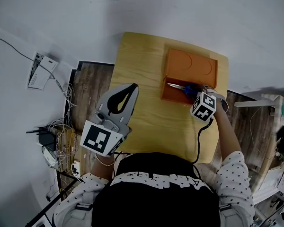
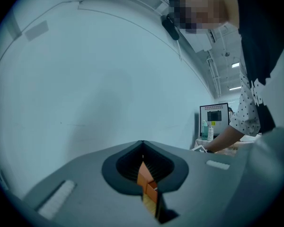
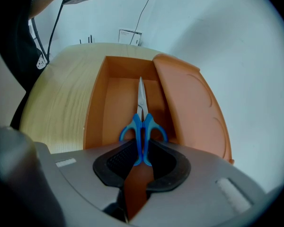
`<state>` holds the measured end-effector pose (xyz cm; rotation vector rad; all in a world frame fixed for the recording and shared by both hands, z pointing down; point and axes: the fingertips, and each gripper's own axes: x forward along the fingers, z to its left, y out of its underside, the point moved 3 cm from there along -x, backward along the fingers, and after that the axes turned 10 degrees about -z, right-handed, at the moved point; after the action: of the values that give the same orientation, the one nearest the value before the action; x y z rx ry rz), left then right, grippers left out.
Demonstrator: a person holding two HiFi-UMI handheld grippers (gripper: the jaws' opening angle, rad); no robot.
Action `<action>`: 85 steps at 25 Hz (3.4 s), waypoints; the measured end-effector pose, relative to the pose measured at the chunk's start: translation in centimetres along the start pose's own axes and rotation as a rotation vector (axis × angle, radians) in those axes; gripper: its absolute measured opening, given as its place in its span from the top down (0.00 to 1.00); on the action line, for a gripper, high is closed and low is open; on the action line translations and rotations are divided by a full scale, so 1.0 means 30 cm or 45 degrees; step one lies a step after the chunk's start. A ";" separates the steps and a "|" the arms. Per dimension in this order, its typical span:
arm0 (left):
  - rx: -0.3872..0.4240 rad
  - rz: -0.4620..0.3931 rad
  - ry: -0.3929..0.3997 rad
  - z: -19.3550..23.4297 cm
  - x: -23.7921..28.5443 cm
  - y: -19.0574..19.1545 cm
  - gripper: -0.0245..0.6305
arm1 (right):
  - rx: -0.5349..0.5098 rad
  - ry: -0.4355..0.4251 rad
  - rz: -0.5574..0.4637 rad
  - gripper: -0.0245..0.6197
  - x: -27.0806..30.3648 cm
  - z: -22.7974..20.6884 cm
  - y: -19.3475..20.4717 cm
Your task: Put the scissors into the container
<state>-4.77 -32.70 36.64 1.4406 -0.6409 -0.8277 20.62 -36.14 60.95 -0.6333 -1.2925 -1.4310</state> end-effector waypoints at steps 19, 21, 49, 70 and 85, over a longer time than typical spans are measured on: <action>-0.010 -0.031 0.025 -0.011 0.002 -0.010 0.96 | 0.098 0.036 -0.072 0.80 -0.020 -0.009 -0.002; -0.013 -0.031 0.026 -0.014 0.005 -0.013 0.96 | 0.126 0.045 -0.088 0.79 -0.026 -0.008 -0.003; 0.032 -0.061 0.162 -0.102 -0.079 -0.073 0.96 | 0.787 0.574 -0.685 0.94 -0.373 0.030 -0.125; 0.089 -0.075 0.205 -0.254 -0.048 -0.152 0.96 | 0.872 0.773 -1.129 0.94 -0.786 0.019 -0.189; 0.115 -0.089 0.192 -0.368 -0.016 -0.188 0.96 | 0.869 0.764 -1.220 0.94 -0.909 0.027 -0.124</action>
<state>3.28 -25.53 30.50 1.5982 -0.5213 -0.7439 25.24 -26.49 35.57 0.9313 -1.4973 -1.5547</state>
